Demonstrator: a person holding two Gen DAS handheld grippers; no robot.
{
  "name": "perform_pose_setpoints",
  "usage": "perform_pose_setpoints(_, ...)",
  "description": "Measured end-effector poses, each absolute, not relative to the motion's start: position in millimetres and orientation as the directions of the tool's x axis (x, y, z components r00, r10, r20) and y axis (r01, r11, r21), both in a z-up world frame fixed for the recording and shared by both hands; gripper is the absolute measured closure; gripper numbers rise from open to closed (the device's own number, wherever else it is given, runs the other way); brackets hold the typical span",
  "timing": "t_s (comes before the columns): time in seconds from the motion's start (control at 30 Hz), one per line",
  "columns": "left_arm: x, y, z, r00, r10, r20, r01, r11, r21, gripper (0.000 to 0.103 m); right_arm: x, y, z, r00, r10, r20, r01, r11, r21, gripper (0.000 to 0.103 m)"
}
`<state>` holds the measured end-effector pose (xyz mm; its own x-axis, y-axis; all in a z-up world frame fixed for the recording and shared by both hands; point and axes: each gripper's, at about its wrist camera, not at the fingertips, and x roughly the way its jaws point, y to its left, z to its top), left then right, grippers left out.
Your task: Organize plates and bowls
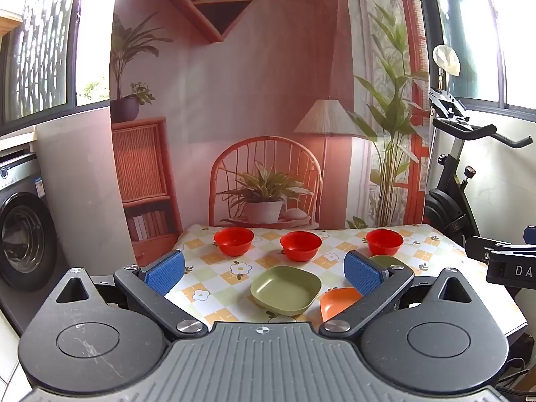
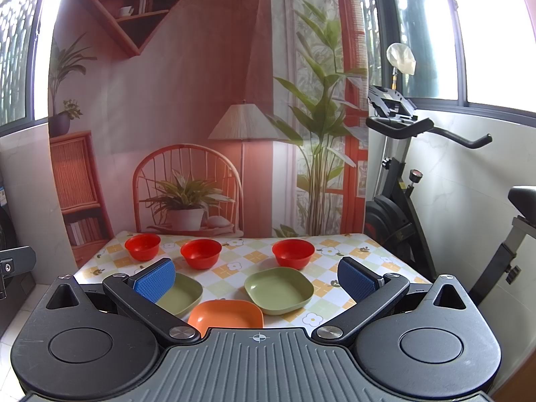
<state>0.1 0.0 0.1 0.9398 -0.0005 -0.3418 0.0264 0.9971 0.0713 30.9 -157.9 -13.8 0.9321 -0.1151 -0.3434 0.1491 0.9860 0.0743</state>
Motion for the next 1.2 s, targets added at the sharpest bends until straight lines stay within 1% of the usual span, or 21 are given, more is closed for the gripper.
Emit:
perform_pose_setpoints(0.9,0.0,0.4,3.6,0.941,0.001,-0.339,0.023,0.997,0.068,0.001,29.0,-161.6,-12.9,0.934,-0.121,-0.337,0.154,0.985,0.073,0.0)
perform_pose_setpoints(1.2,4.0,2.3,3.6,0.935,0.017,-0.353,0.003,0.998,0.056,0.001,31.8,-160.9,-12.1,0.935,-0.114,-0.335,0.149,0.986,0.08,0.0)
